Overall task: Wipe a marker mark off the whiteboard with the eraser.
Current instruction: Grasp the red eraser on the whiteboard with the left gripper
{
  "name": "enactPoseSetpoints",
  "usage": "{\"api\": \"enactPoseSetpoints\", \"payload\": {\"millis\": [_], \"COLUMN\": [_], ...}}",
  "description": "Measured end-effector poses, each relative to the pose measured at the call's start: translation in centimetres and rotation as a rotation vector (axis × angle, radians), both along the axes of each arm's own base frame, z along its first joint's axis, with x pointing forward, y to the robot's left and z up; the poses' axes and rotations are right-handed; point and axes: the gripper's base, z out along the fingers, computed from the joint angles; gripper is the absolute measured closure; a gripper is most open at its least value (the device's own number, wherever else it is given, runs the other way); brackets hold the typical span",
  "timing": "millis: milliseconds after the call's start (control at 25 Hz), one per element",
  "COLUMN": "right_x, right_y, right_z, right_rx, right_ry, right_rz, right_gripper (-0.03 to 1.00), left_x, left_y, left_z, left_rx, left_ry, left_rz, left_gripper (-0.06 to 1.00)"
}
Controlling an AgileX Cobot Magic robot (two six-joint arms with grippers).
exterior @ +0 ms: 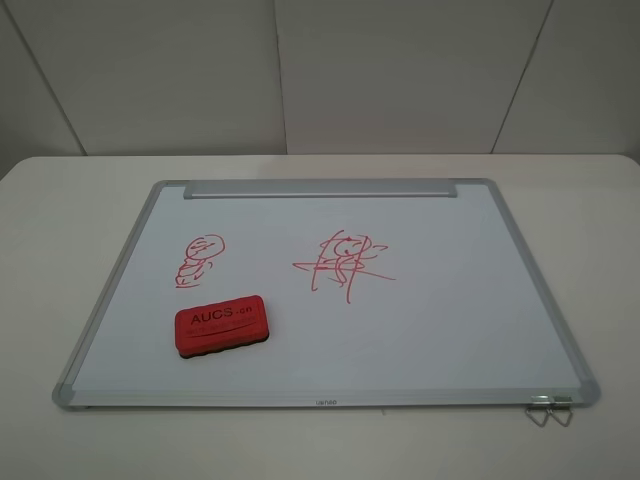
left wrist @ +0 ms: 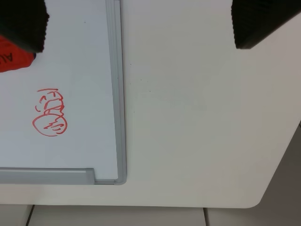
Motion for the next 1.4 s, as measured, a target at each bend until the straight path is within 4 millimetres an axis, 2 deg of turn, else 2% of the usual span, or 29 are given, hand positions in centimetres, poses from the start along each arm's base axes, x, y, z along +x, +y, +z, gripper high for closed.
{"api": "enactPoseSetpoints", "payload": {"millis": [1160, 1320, 1400], "right_x": [0.00, 0.00, 0.00], "right_y": [0.00, 0.00, 0.00], "right_z": [0.00, 0.00, 0.00], "right_rx": [0.000, 0.000, 0.000], "right_ry": [0.000, 0.000, 0.000], "right_rz": [0.000, 0.000, 0.000], "right_gripper": [0.24, 0.24, 0.24], "left_x": [0.00, 0.03, 0.66], "left_y": [0.00, -0.15, -0.23], "left_z": [0.00, 0.17, 0.65], "left_rx": [0.000, 0.022, 0.056], "left_ry": [0.000, 0.000, 0.014], "left_rz": [0.000, -0.041, -0.072], "left_gripper": [0.17, 0.17, 0.17]}}
